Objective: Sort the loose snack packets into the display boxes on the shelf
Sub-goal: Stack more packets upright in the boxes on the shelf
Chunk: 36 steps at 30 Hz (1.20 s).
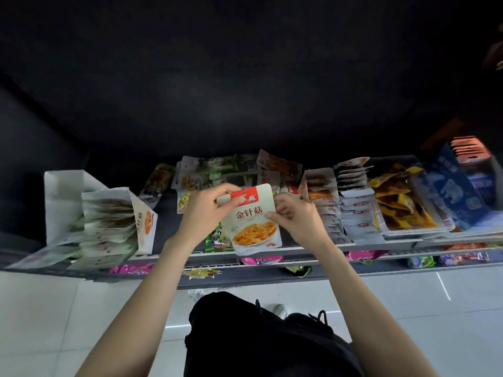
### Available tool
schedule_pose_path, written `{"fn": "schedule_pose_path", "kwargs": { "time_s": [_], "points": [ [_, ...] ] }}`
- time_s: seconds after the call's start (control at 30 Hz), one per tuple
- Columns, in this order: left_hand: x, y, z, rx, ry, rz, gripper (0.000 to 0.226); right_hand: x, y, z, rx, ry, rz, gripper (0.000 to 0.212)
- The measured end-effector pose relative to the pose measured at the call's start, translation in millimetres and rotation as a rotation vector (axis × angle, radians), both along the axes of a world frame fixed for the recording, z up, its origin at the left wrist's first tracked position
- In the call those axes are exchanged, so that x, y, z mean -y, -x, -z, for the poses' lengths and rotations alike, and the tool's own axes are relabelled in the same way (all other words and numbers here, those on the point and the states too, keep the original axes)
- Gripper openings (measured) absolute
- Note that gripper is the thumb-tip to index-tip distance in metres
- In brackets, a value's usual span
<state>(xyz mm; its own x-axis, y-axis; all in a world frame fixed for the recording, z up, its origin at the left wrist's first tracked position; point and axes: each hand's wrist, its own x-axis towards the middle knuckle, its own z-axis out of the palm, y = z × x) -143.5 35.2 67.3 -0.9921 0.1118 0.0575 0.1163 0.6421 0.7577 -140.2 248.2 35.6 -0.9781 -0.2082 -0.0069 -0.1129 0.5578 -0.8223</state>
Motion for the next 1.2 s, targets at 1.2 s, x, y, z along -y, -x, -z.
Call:
{"fn": "schedule_pose_path", "kwargs": {
  "time_s": [1.2],
  "points": [
    [267, -46, 41, -0.327, 0.681, -0.081, 0.014, 308, 21, 1, -0.404, -0.254, -0.238, 0.018]
  ]
}}
